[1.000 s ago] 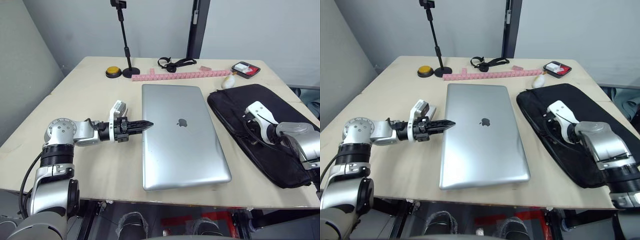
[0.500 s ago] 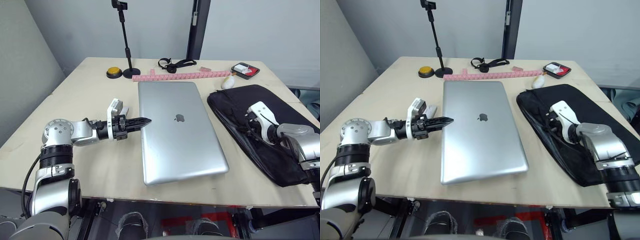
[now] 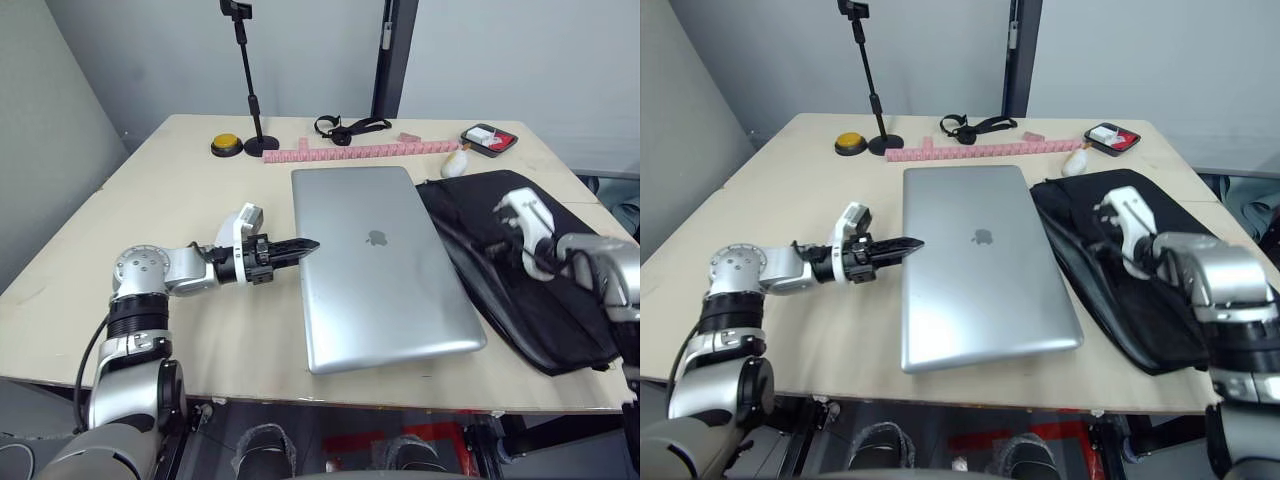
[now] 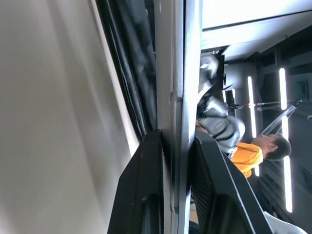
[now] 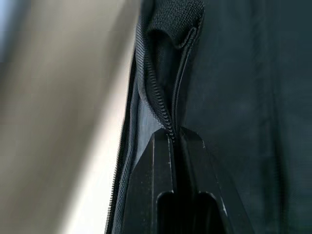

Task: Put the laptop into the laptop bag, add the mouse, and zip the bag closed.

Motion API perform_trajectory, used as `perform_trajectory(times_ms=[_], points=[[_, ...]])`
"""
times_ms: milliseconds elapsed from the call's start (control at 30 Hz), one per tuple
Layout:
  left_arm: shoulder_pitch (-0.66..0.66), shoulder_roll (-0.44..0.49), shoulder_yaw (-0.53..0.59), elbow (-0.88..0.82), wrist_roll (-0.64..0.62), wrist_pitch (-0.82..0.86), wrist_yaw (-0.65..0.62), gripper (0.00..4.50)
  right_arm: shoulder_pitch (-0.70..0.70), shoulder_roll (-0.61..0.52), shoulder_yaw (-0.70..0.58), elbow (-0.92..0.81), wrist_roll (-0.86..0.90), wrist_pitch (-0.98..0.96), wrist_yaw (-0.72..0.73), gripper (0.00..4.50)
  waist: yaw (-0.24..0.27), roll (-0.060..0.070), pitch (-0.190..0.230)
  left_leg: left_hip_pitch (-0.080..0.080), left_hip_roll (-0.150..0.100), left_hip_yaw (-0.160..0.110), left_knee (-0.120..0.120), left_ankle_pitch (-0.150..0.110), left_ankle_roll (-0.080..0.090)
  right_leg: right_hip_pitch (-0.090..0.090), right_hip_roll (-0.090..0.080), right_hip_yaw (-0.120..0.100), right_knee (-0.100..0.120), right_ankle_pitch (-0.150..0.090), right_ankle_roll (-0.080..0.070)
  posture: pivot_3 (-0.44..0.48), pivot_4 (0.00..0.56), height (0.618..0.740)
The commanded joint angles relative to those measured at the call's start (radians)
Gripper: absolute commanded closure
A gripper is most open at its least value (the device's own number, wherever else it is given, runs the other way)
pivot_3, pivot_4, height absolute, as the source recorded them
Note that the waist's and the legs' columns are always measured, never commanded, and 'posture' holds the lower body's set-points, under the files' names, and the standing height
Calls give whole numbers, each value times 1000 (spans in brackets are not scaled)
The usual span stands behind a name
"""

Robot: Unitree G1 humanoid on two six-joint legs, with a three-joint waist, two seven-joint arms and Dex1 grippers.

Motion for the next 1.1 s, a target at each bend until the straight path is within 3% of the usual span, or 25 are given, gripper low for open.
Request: perform_trajectory(times_ms=[33,200,400,600,933,1100], points=[[-31,-41,65,-40,-90,5,-14,4204,-84,-43,-78,-8,33,73,-20,4470,2,0,0,0,0,0,0,0,0,0,0,0,0,0,0,0,150,739],[-30,-103,73,-40,-80,-8,28,4204,-164,-66,-100,-12,73,171,-28,4470,6,0,0,0,0,0,-1,1,-1,0,0,0,-1,0,0,0,150,739],[-65,-189,124,17,-85,-65,118,4204,-150,-53,-95,-53,85,193,-57,4470,8,0,0,0,0,0,-1,1,-1,0,0,0,-1,1,1,0,150,739],[-74,-245,103,40,-34,-96,163,4204,-151,-38,-100,-75,102,208,-83,4470,8,0,0,0,0,0,-1,1,-1,0,0,0,-1,1,2,0,150,739],[-200,-351,46,189,129,-302,110,4204,-151,69,-146,-134,135,281,-153,4470,10,0,0,-1,0,0,-1,3,1,0,0,1,-2,3,5,0,150,739],[-247,-409,-24,252,224,-380,32,4204,-167,177,-215,-183,148,372,-213,4470,12,0,0,-1,-1,0,-2,6,6,0,0,0,-3,3,5,0,150,739]])
